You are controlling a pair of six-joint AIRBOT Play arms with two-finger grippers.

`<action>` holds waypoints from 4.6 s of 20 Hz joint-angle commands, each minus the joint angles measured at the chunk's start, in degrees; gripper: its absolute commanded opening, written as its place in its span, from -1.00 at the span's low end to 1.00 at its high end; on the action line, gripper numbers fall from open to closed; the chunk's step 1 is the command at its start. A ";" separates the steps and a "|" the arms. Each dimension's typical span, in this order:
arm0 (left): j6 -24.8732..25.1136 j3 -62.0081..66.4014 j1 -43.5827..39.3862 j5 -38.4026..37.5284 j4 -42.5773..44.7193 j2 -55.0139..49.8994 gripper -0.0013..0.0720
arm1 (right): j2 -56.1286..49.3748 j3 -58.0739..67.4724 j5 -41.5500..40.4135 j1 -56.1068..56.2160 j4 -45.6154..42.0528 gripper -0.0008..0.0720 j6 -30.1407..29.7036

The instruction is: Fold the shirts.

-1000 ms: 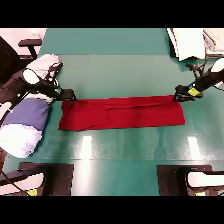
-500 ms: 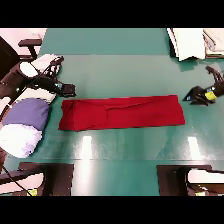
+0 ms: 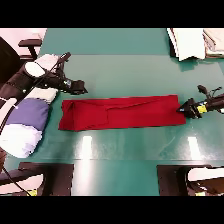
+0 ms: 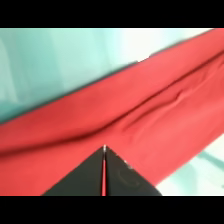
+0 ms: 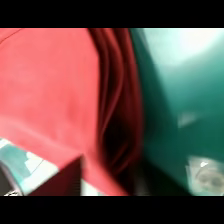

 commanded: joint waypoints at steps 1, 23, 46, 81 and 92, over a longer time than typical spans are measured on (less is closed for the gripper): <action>-1.90 0.17 -5.05 6.60 -0.48 -1.22 -0.90 | 0.48 -0.66 -4.66 3.15 2.54 -0.71 -1.97; -5.29 14.01 -23.39 9.31 -1.11 -24.13 -0.90 | 21.51 28.13 -4.02 34.77 10.10 -0.93 11.91; -5.20 14.01 17.07 -3.87 18.27 15.47 -0.89 | -3.17 37.73 -15.15 71.34 4.94 0.38 9.20; -8.50 13.94 -3.23 -0.70 16.59 15.02 -0.90 | 5.25 19.56 -14.60 26.62 -4.68 -0.93 14.21; -11.78 13.97 -9.27 3.61 16.81 15.02 -0.90 | 25.14 -0.83 -23.58 -25.57 -8.37 -0.93 18.08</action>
